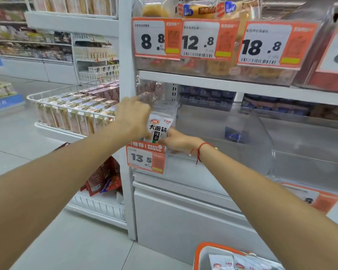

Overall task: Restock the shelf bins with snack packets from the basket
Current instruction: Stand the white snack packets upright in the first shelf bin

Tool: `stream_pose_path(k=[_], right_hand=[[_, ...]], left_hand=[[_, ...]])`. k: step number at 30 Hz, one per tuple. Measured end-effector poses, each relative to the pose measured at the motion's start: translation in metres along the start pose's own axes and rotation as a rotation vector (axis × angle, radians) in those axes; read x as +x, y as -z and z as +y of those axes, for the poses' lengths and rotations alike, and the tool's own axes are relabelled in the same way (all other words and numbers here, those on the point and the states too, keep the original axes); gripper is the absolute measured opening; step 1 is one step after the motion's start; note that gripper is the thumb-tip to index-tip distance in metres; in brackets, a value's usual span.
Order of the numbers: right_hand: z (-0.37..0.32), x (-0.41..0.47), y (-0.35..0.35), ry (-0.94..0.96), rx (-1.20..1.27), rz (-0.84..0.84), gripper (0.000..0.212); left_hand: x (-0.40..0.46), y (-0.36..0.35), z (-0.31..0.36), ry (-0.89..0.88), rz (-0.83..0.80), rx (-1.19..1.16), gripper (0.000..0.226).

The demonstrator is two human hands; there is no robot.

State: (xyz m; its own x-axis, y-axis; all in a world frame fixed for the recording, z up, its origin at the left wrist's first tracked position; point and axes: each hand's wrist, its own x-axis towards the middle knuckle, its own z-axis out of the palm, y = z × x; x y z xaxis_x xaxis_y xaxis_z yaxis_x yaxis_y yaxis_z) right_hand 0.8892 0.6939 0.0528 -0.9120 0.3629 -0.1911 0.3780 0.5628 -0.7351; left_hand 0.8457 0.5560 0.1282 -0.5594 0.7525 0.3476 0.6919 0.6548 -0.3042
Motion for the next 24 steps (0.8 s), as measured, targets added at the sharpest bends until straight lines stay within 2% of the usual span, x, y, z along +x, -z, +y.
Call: stream_pose_path(k=[3, 6, 8, 10, 11, 15, 16, 18, 21, 24], right_hand=[[0.004, 0.016, -0.011, 0.001, -0.120, 0.058, 0.046], [-0.003, 0.017, -0.013, -0.082, -0.160, 0.131, 0.059], [-0.009, 0.010, -0.010, -0.099, -0.149, 0.082, 0.045], [-0.009, 0.005, -0.005, -0.104, -0.197, 0.000, 0.015], [-0.009, 0.004, -0.004, -0.094, -0.208, -0.041, 0.016], [0.006, 0.009, -0.003, -0.130, 0.116, -0.191, 0.029], [0.008, 0.008, -0.001, -0.143, 0.168, -0.209, 0.027], [0.008, 0.009, 0.007, -0.190, 0.306, -0.108, 0.022], [0.008, 0.022, 0.019, -0.231, 0.436, 0.208, 0.025], [-0.005, 0.030, 0.013, -0.197, 0.475, 0.168, 0.031]], left_hand=[[0.004, -0.011, 0.000, -0.113, 0.008, 0.185, 0.076], [0.010, -0.020, -0.002, -0.245, -0.018, 0.309, 0.072], [0.015, -0.024, -0.002, -0.274, -0.060, 0.324, 0.074], [0.019, -0.024, -0.001, -0.276, -0.120, 0.322, 0.084], [0.020, -0.024, -0.001, -0.268, -0.147, 0.325, 0.090], [0.024, -0.028, 0.000, -0.273, -0.198, 0.343, 0.084], [0.025, -0.029, 0.001, -0.273, -0.196, 0.338, 0.083], [0.027, -0.031, 0.003, -0.258, -0.170, 0.324, 0.085], [0.030, -0.035, 0.004, -0.241, -0.130, 0.316, 0.083], [0.031, -0.037, 0.004, -0.247, -0.116, 0.325, 0.080]])
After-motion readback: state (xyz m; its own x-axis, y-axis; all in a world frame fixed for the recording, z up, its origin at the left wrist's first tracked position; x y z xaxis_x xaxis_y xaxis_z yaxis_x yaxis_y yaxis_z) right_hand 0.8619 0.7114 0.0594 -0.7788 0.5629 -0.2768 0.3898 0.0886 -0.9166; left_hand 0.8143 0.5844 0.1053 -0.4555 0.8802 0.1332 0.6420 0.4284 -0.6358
